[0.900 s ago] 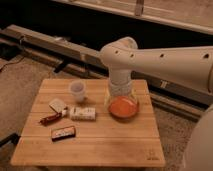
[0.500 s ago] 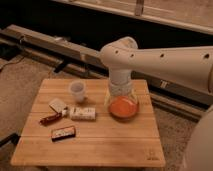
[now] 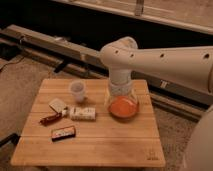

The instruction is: Place the ceramic cup in the ceramic bowl

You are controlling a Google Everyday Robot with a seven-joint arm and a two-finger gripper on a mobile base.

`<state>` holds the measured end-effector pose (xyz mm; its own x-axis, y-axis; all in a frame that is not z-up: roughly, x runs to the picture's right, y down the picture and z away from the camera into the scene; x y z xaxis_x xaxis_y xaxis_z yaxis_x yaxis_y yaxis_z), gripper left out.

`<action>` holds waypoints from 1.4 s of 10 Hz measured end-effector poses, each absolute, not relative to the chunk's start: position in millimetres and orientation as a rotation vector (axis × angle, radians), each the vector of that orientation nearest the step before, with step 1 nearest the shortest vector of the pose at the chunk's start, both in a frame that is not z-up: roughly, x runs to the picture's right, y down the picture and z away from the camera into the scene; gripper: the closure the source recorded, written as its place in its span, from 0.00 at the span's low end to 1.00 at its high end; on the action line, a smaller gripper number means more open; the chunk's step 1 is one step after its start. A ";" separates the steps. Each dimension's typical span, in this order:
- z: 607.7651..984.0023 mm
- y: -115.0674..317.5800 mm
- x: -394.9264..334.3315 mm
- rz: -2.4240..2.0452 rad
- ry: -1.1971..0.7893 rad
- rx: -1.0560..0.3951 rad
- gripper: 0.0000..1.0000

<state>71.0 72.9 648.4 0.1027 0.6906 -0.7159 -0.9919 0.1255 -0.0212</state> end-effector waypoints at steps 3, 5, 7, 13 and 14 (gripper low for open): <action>648.4 72.9 70.9 1.353 0.636 -0.590 0.20; 648.5 72.9 70.9 1.353 0.636 -0.590 0.20; 648.5 73.0 71.0 1.353 0.637 -0.590 0.20; 649.4 73.2 70.9 1.352 0.636 -0.590 0.20; 650.5 71.1 69.2 1.343 0.629 -0.584 0.20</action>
<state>69.2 71.1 650.5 0.1144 0.6941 -0.7107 -0.9903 0.1366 -0.0260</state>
